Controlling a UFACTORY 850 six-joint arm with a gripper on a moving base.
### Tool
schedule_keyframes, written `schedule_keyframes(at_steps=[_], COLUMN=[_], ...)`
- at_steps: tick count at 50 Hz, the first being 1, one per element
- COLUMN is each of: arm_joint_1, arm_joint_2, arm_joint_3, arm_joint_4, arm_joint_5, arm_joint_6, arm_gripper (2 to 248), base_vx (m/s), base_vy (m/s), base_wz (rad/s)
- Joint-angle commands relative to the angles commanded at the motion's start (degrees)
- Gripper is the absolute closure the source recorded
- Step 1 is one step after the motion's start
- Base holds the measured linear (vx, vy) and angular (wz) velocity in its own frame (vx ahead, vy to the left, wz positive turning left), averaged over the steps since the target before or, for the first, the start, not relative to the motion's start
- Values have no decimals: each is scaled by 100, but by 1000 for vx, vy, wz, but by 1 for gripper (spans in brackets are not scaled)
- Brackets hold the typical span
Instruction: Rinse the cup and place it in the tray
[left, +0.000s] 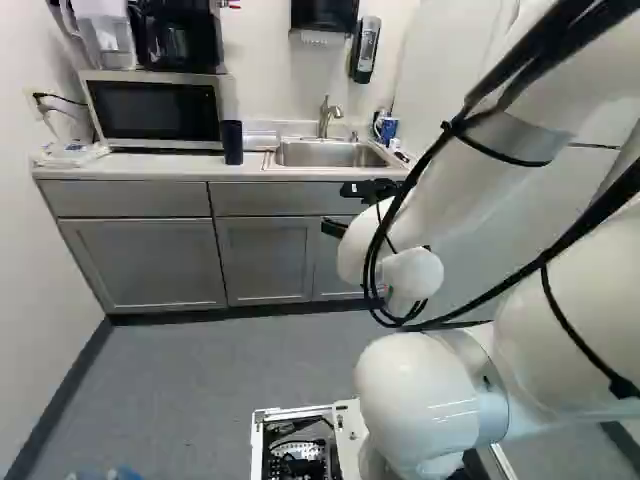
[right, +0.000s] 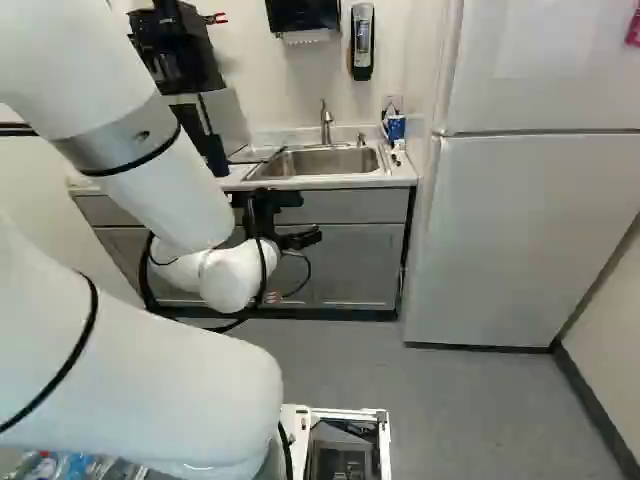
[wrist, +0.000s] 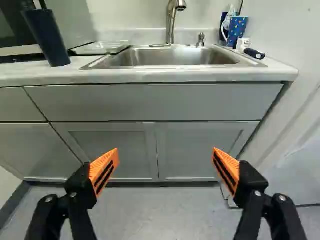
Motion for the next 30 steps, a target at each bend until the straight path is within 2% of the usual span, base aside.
schedule_keyframes(at_steps=[1, 30], arm_joint_1=[-9, -58], arm_joint_2=[-85, -505], arm_joint_3=[-148, -939], arm_joint_4=[0, 0], arm_joint_5=[0, 0], arm_joint_6=[0, 0], arm_gripper=[3, 3], base_vx=[0, 0], base_vy=[0, 0], base_wz=[0, 0])
